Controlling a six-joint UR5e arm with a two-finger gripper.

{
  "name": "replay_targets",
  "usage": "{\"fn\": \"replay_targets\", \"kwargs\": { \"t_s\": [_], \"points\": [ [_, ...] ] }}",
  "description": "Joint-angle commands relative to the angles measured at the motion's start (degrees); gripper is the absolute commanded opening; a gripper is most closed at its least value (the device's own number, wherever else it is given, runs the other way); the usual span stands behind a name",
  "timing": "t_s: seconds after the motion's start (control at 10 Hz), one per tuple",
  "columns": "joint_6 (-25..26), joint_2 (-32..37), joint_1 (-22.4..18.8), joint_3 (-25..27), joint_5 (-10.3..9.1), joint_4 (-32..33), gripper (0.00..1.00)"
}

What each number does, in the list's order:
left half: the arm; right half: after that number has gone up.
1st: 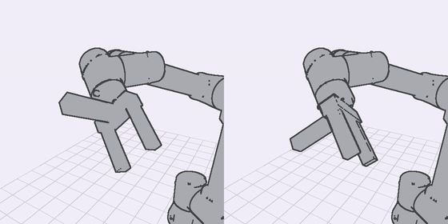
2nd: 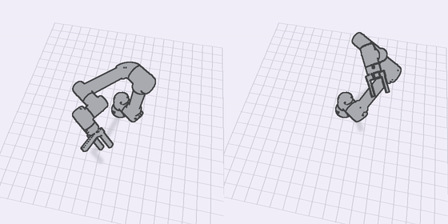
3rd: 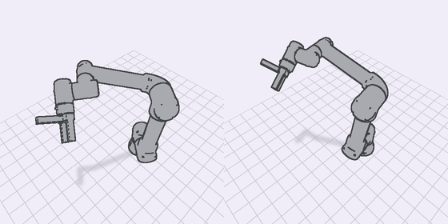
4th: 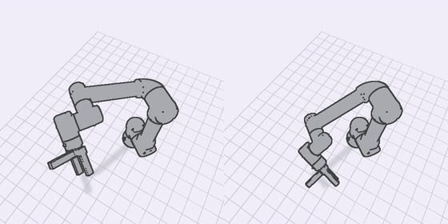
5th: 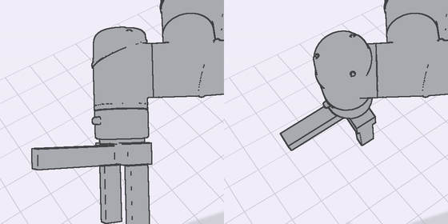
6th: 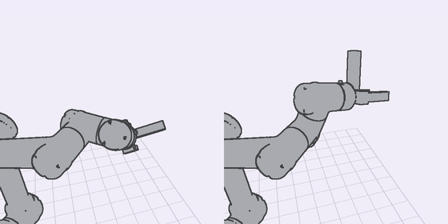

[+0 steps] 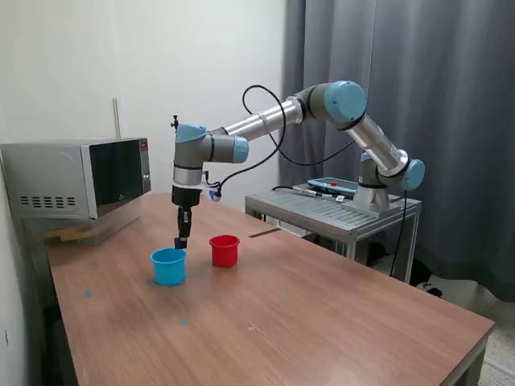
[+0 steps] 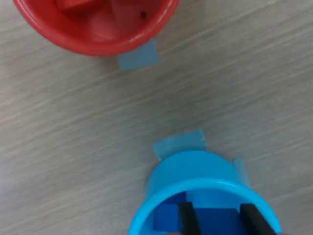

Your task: Place red objects in the red bin, and blue objects in the blue bin.

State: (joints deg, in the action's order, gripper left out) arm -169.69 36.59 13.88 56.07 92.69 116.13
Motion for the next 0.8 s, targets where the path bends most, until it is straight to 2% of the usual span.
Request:
{"fn": "replay_targets", "kwargs": {
  "t_s": [0.0,0.4,0.7],
  "points": [
    [-0.55,-0.73,0.27,-0.87,-0.05,0.06,0.0],
    [-3.09,-3.27,0.45,-3.41,-0.31,0.06,0.0],
    [-7.66,-3.72,0.45,-4.47,-0.58,0.41,0.0]
  ]
}}
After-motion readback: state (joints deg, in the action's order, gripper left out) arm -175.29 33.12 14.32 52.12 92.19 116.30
